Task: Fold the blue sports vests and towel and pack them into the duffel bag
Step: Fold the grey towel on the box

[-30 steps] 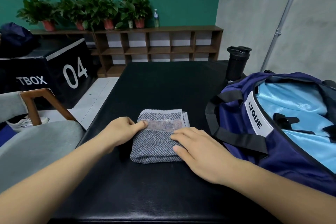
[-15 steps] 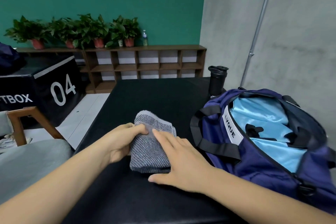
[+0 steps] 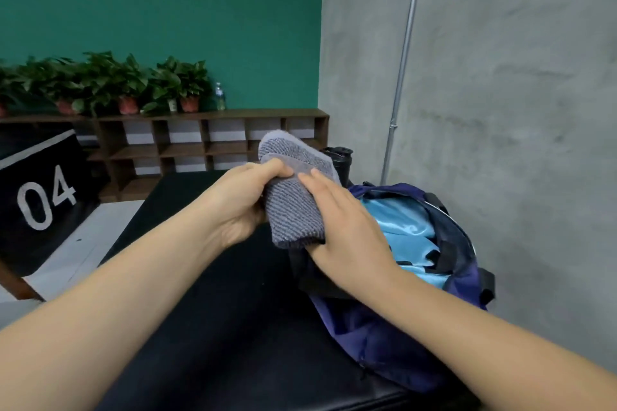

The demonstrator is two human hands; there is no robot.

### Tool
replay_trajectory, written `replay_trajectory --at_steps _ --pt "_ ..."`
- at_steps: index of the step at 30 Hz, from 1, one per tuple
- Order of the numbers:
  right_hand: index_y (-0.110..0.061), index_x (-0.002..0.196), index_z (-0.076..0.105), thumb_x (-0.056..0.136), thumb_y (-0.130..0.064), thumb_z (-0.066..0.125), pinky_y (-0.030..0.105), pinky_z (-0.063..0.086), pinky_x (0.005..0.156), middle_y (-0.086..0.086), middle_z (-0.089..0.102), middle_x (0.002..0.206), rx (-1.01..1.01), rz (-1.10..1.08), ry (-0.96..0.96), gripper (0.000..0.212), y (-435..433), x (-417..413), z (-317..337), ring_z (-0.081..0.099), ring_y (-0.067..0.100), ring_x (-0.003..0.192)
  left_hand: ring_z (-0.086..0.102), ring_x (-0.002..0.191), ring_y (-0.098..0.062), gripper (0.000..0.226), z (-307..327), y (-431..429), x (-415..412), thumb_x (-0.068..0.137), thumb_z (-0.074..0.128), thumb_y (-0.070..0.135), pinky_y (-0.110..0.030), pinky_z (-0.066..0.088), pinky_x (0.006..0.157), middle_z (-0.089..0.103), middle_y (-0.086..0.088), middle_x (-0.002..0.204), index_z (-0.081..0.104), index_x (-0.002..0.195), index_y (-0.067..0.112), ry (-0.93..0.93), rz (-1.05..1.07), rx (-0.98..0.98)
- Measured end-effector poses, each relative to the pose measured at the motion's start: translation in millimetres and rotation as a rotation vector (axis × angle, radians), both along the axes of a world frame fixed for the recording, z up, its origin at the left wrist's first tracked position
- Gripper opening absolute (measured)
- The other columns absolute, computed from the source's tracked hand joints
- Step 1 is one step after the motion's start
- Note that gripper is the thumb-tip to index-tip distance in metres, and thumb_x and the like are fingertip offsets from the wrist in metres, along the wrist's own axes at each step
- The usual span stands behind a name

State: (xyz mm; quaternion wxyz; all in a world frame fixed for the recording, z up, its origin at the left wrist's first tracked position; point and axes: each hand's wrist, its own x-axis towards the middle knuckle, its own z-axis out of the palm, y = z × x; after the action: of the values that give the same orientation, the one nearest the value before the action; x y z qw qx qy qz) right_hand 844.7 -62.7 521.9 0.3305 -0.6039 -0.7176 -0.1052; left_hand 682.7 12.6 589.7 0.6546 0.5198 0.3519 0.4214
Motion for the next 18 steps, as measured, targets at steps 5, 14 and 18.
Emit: replay_trajectory --at_steps 5,14,18 --pt "-0.027 0.165 0.032 0.072 -0.001 0.073 0.04 0.033 0.126 -0.001 0.031 0.173 -0.013 -0.146 -0.145 0.106 -13 66 24 0.034 0.023 0.156 0.077 0.083 -0.023 0.017 2 0 70 0.098 0.065 0.008 -0.034 0.066 0.074 0.078 -0.013 0.097 0.072 0.113 0.002 -0.121 -0.101 -0.063" --pt "-0.025 0.168 0.027 0.081 0.0 0.061 0.038 0.029 0.128 0.006 0.032 0.172 -0.378 -0.306 -0.228 0.096 -19 141 -31 0.031 0.025 0.158 0.064 0.082 -0.024 0.007 -66 13 128 0.096 0.062 0.016 -0.037 0.054 0.08 0.067 -0.012 0.09 0.067 0.093 0.011 0.308 -0.272 0.095" --pt "-0.029 0.166 0.033 0.085 0.0 0.052 0.03 0.029 0.126 0.003 0.038 0.17 -0.538 -0.27 -0.064 0.088 -10 147 -45 0.032 0.021 0.158 0.071 0.078 -0.013 0.004 -84 8 110 0.092 0.063 0.021 -0.028 0.055 0.079 0.075 0.008 0.081 0.064 0.096 0.021 0.677 -0.13 0.551"
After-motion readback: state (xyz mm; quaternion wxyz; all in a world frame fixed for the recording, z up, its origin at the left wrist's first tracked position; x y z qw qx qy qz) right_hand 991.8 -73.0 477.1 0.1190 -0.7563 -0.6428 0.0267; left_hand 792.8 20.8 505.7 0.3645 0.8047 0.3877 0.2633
